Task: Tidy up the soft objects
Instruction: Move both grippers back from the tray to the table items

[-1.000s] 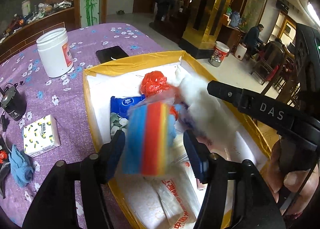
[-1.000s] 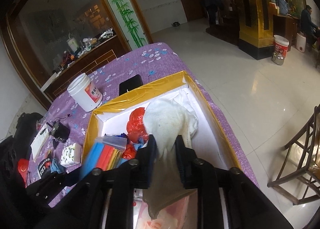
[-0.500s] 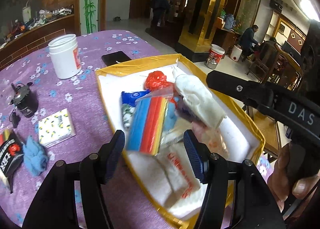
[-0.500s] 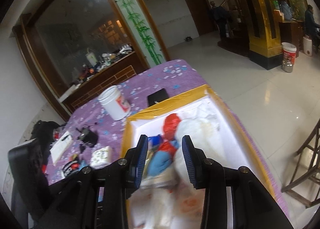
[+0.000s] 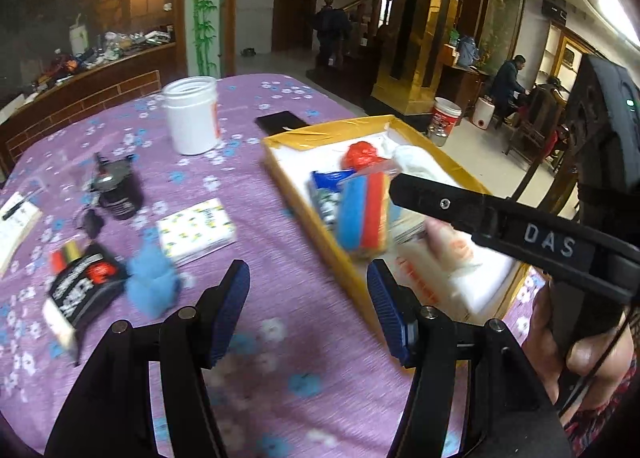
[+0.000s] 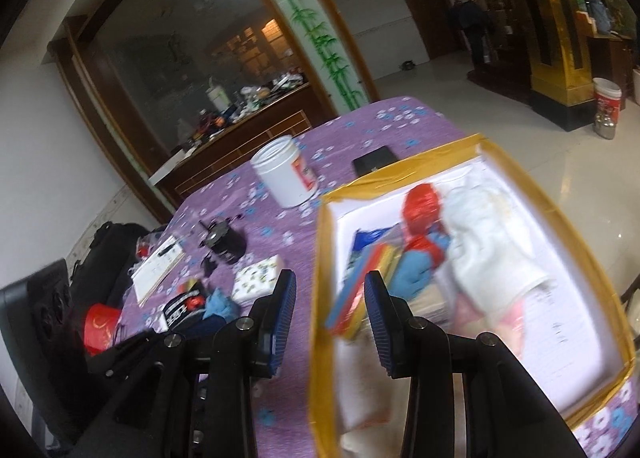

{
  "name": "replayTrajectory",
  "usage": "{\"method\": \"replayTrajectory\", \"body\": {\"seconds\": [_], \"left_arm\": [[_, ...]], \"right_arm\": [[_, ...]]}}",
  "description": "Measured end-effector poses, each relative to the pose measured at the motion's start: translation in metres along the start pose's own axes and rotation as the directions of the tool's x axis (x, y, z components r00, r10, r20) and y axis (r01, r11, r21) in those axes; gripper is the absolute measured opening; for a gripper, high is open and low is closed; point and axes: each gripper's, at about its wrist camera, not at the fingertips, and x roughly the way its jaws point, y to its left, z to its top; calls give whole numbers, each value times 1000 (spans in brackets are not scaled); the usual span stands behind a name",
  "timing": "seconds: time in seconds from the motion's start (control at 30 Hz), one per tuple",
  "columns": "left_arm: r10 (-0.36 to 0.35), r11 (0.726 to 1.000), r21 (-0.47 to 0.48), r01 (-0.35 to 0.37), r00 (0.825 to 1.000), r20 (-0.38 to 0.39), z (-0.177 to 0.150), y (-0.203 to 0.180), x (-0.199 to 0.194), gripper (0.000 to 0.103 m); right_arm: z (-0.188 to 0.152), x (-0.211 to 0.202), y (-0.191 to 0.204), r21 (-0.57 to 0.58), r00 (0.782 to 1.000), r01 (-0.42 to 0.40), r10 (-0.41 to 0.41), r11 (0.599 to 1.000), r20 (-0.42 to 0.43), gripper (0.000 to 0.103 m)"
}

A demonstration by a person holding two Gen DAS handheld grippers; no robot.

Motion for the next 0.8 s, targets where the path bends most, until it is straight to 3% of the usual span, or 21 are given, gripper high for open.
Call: {"method": "replayTrajectory", "body": {"seconds": [0.2,0.3,0.47,0.7,0.8], "left_arm": [[76,997,-21,-76,997,5,-25,48,-24,60],[121,992,-46,-120,993,5,-35,75,-33,73],[216,972,-94,-216,976,-6,-46,125,-39,74],[225,967,-112,-230,973,-50,-48,167,-23,74],[227,967,-100,-236,970,-92,-45,180,-4,74]], "right_arm": [[-14,13,17,-18,999,-20,19,1000,-49,40],[-25,22,33,-51,996,-43,39,998,-84,41],[-51,50,64,-114,986,-84,67,990,-153,45],[-87,90,87,-184,967,-154,110,971,-229,45],[-88,95,83,-143,953,-203,162,969,-257,45]]}}
